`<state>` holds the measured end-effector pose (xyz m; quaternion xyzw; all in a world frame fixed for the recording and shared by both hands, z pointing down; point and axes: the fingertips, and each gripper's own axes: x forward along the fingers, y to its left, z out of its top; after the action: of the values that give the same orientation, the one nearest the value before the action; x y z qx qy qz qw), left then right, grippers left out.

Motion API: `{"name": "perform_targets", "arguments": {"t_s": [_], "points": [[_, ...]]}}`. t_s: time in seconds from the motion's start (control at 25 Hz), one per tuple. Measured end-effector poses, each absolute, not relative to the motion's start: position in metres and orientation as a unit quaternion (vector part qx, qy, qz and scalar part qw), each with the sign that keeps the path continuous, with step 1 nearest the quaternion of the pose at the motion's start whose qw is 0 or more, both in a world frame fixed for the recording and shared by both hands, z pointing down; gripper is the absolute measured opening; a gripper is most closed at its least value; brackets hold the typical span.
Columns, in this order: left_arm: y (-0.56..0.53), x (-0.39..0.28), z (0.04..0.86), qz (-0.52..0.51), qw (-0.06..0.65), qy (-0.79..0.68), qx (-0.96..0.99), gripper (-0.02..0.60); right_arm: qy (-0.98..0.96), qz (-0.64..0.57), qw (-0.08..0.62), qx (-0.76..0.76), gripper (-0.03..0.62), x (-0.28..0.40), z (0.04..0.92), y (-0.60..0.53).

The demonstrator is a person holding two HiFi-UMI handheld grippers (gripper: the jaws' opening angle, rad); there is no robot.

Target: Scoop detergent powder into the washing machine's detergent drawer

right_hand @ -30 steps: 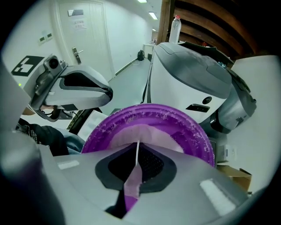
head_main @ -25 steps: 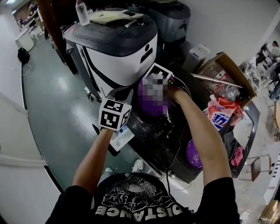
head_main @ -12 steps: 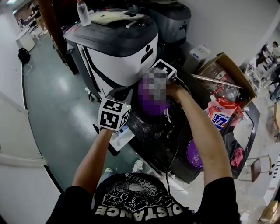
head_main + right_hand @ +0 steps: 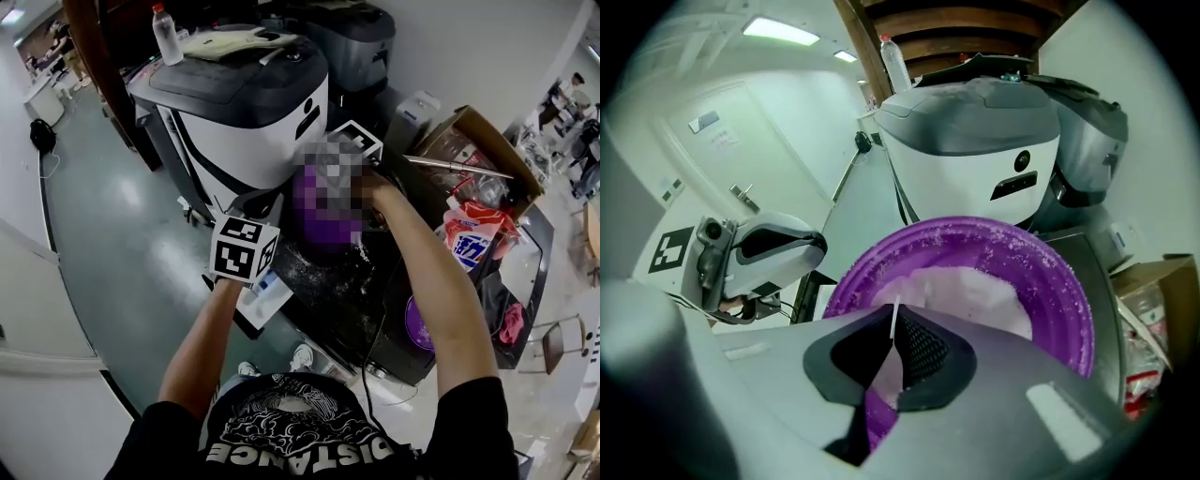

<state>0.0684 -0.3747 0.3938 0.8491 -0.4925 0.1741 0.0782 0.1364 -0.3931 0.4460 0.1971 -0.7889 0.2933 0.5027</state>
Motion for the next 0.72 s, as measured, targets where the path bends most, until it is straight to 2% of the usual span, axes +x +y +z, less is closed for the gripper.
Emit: {"name": "perform_targets", "arguments": {"t_s": [0.72], "points": [[-0.377, 0.062, 0.386, 0.164, 0.073, -0.441, 0.879, 0.000, -0.785, 0.402, 0.387, 0.268, 0.035, 0.136, 0.424, -0.401]]}}
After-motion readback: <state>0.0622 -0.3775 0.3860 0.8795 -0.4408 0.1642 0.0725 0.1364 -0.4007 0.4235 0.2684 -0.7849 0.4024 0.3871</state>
